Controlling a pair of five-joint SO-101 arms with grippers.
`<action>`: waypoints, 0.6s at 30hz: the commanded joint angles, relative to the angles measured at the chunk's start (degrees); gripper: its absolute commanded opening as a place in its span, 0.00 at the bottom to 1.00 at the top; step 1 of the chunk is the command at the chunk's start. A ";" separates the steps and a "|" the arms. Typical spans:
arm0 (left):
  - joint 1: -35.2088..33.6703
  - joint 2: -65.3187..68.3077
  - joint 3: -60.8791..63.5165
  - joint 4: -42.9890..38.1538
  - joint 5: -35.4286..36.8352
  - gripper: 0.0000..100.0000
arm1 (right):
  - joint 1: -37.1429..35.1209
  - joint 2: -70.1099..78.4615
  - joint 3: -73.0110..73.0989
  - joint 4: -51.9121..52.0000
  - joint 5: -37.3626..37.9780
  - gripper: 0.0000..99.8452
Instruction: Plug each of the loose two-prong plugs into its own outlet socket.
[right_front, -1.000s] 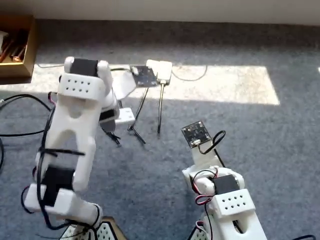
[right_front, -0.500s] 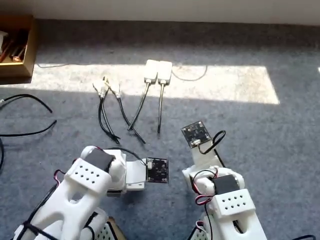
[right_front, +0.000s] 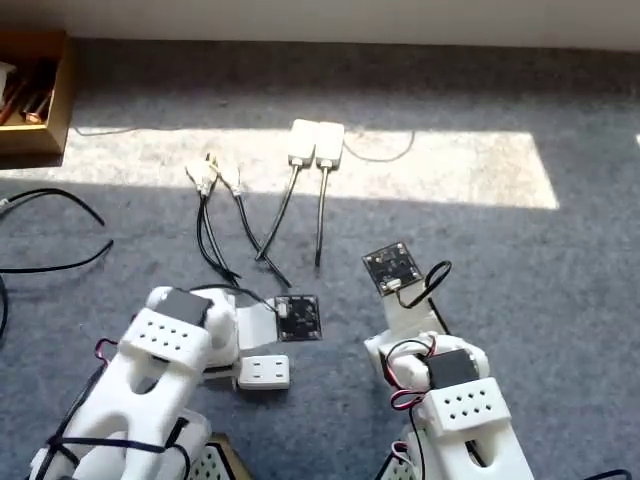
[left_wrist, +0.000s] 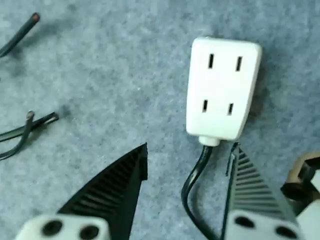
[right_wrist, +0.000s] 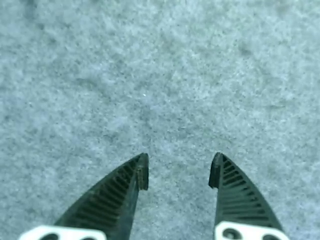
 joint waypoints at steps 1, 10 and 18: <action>-8.04 0.13 -9.54 7.21 -7.38 0.27 | -0.40 0.22 -0.31 0.13 -0.26 0.21; -20.97 3.56 -22.64 -9.93 6.51 0.27 | -0.40 0.22 -0.31 0.13 -0.26 0.21; -15.25 21.93 -24.75 -7.47 9.41 0.22 | -0.40 0.22 -0.31 0.13 -0.26 0.21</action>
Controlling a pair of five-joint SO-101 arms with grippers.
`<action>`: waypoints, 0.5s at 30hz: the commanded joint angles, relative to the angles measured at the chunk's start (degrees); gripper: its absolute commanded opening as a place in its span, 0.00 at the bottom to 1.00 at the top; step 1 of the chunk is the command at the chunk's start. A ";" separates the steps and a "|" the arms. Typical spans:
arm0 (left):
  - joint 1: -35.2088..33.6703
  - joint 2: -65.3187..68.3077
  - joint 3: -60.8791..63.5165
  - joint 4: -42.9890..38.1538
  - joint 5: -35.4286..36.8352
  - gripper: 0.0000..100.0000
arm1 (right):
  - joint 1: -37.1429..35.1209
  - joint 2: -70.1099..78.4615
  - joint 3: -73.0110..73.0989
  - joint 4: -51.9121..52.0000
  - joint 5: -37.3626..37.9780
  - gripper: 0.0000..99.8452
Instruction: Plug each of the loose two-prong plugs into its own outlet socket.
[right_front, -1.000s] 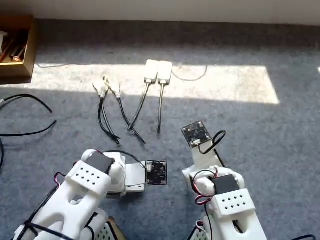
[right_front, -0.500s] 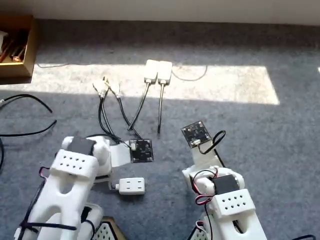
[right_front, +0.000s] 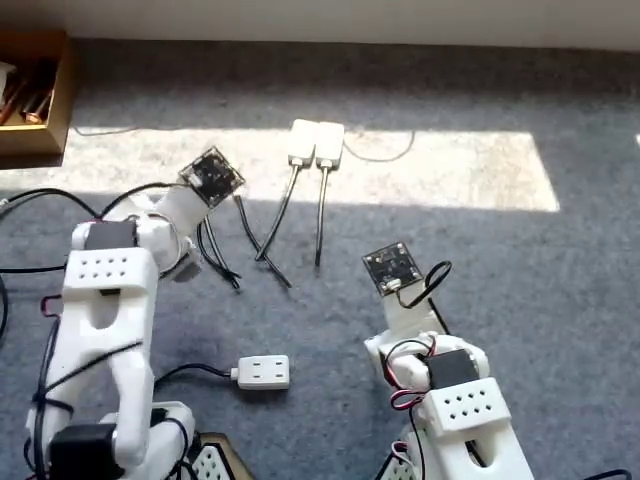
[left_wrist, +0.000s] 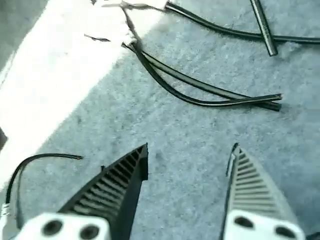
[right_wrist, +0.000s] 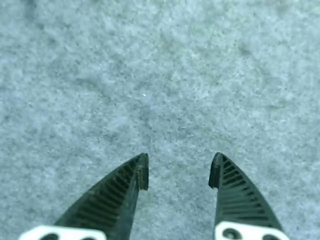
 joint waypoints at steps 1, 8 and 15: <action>6.11 2.59 -1.54 8.18 -8.00 0.21 | -0.40 0.22 -0.31 0.13 -0.26 0.21; 19.56 -12.53 -0.48 26.81 -16.97 0.21 | -0.40 0.22 -0.31 0.13 -0.26 0.21; 31.69 -25.01 7.34 32.88 -16.00 0.20 | -0.40 0.22 -0.31 0.13 -0.26 0.21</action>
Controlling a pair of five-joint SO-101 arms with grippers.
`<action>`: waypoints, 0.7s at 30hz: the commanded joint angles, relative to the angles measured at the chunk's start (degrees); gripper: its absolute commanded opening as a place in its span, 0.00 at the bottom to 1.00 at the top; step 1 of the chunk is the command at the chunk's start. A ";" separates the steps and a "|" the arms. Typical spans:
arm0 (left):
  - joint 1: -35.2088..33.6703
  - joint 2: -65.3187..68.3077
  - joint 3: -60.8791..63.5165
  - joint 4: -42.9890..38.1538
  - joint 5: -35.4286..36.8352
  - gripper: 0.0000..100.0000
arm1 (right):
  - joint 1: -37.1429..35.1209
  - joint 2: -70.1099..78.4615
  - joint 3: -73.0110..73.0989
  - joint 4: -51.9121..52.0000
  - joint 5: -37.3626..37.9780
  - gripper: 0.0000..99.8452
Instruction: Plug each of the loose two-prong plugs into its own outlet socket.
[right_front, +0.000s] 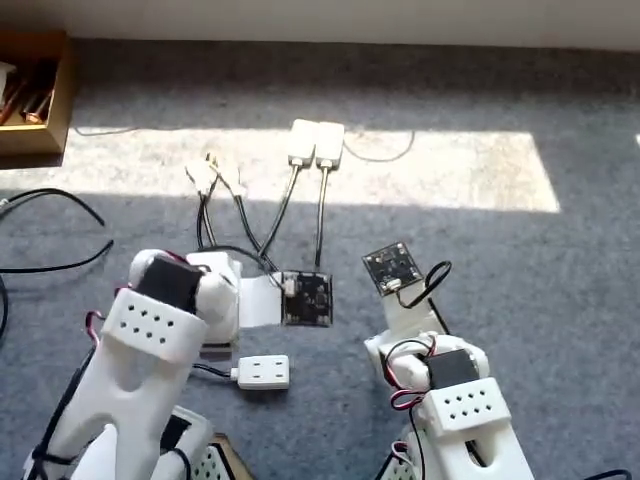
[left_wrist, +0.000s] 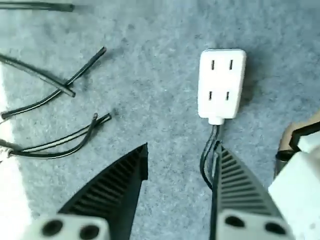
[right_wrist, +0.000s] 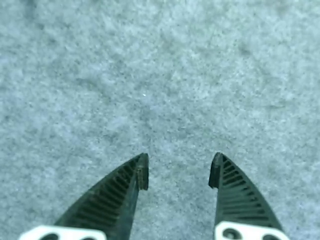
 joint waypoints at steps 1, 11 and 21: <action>5.85 -3.82 6.73 -1.14 1.85 0.20 | -0.40 0.22 -0.40 0.13 -0.26 0.21; 6.81 -3.91 18.68 -17.41 4.75 0.20 | -0.48 0.22 -0.31 0.13 -0.26 0.21; 6.90 -3.91 21.67 -18.46 4.84 0.20 | -0.48 0.22 -0.31 0.13 -0.26 0.21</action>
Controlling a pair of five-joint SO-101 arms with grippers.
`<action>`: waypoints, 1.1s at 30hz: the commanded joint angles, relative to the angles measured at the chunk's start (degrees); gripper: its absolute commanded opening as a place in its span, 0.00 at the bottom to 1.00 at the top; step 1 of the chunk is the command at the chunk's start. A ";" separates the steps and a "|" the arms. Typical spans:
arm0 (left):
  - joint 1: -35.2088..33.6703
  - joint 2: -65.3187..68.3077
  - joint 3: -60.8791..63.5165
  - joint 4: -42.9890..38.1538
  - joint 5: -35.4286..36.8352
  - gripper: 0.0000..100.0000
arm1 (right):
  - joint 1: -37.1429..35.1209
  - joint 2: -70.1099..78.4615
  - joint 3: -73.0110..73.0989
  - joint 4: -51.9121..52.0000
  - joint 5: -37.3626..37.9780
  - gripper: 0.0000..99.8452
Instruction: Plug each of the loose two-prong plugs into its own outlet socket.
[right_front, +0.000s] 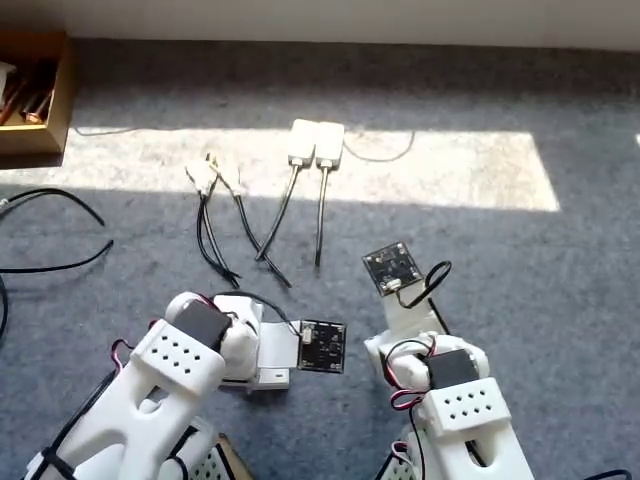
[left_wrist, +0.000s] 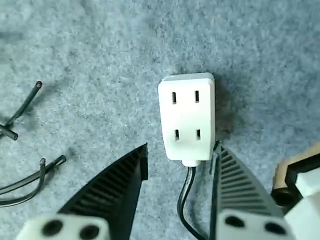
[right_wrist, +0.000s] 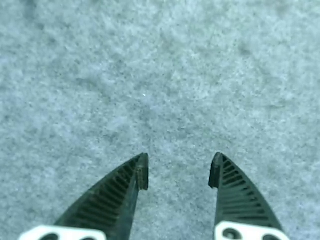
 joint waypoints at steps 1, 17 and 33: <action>0.75 -1.01 2.15 -2.46 0.35 0.20 | -0.48 0.22 -0.31 0.13 -0.26 0.21; 0.22 -0.92 3.12 -8.18 0.09 0.01 | -0.48 0.22 -0.31 0.13 -0.26 0.21; -6.20 20.09 -10.86 -12.48 -2.46 0.00 | -0.48 0.22 -0.31 0.22 -0.26 0.21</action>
